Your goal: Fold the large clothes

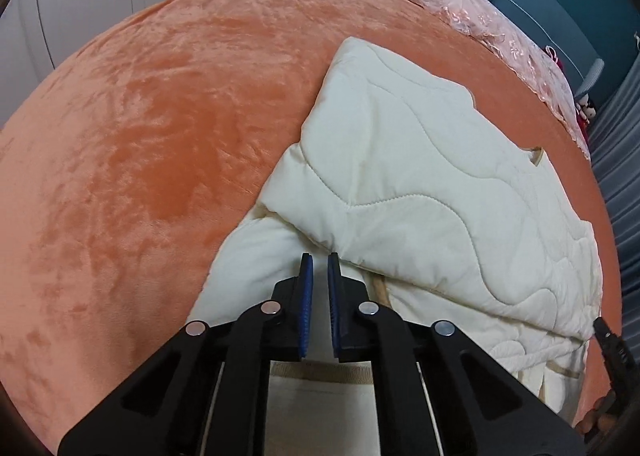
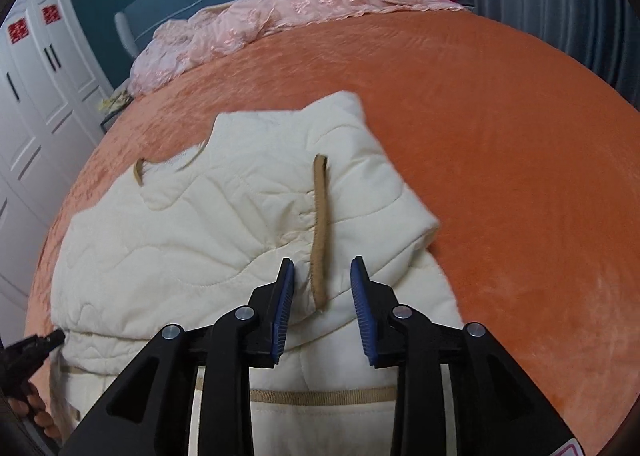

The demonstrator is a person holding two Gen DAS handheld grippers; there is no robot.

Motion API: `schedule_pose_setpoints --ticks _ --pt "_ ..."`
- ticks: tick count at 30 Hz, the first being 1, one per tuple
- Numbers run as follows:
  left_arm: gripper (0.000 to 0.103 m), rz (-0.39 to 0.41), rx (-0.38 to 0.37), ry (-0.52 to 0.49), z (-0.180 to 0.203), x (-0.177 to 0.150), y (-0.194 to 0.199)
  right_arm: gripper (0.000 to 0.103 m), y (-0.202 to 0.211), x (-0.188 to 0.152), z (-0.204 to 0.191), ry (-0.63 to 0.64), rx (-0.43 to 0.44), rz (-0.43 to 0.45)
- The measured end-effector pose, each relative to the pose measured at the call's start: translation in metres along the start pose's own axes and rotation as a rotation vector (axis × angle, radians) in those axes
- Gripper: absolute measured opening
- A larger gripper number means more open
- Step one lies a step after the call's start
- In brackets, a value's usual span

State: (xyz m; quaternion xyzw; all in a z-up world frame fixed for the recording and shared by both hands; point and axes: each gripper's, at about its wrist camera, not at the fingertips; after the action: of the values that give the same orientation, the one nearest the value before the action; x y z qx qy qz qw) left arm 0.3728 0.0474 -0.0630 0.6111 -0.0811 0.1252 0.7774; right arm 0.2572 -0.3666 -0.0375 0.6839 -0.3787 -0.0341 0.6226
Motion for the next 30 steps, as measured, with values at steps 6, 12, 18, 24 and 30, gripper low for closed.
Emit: schedule_pose_setpoints --ticks 6,12,18,24,30 --pt "0.007 0.094 -0.048 -0.067 0.037 0.014 0.047 0.031 0.010 0.006 -0.067 0.131 0.130 -0.024" --pt "0.009 -0.010 -0.004 -0.160 0.085 0.020 -0.007 0.025 -0.032 -0.018 -0.147 0.297 0.159 -0.125" --pt "0.009 -0.001 -0.015 -0.140 0.073 -0.002 -0.037 0.021 -0.067 -0.049 -0.140 0.311 0.141 -0.144" --pt "0.008 0.108 0.038 -0.203 0.082 -0.019 -0.047 0.020 -0.070 -0.059 -0.141 0.337 0.119 -0.088" --pt "0.008 0.148 0.041 -0.214 0.082 -0.021 -0.050 0.020 -0.071 -0.059 -0.142 0.345 0.111 -0.058"
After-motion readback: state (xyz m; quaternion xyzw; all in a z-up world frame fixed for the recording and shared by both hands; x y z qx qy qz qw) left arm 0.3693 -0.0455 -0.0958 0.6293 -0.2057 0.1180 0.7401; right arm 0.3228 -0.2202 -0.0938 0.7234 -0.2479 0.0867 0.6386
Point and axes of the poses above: each gripper's, at about its wrist camera, not at the fingertips, and y roughly against the way its jaws point, z to its right, x to its top, and after that the axes turned 13 degrees about -z, right-handed
